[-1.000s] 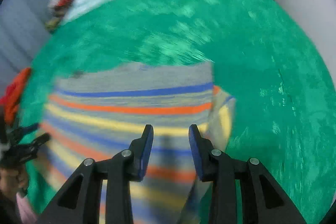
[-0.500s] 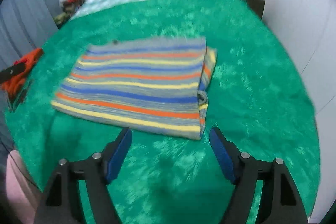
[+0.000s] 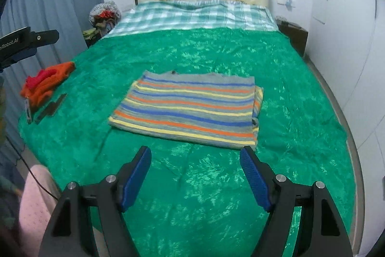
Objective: Fold small clothes
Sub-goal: 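Open both grippers and lift them away from the folded sweater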
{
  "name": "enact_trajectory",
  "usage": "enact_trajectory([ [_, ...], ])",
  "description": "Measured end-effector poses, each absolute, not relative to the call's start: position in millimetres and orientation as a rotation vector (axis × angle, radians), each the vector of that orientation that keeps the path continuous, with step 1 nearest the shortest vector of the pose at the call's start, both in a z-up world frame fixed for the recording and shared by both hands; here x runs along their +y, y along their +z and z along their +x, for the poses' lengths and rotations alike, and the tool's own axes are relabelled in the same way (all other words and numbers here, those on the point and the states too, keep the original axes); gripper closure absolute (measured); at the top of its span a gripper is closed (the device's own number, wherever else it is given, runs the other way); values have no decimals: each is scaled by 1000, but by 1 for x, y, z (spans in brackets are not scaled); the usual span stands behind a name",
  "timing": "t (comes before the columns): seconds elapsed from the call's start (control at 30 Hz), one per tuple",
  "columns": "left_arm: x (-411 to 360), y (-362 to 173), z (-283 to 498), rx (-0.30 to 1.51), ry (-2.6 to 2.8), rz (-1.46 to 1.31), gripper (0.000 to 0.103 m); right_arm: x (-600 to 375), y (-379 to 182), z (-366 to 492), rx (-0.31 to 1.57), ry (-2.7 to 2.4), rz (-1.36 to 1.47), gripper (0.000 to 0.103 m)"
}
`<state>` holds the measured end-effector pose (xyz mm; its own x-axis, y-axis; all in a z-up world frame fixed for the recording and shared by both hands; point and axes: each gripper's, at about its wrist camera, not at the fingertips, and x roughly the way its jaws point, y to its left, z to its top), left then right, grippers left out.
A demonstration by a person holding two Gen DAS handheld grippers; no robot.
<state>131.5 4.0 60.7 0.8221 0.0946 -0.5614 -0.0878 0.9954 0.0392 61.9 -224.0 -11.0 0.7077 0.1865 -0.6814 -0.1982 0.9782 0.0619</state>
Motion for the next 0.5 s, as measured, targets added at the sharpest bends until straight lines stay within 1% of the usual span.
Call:
enact_trajectory([
  [0.27, 2, 73, 118, 571, 100, 12, 4, -221, 11, 36, 693, 214, -23, 27],
  [0.5, -2, 73, 107, 571, 94, 23, 4, -217, 37, 22, 658, 157, -61, 26],
])
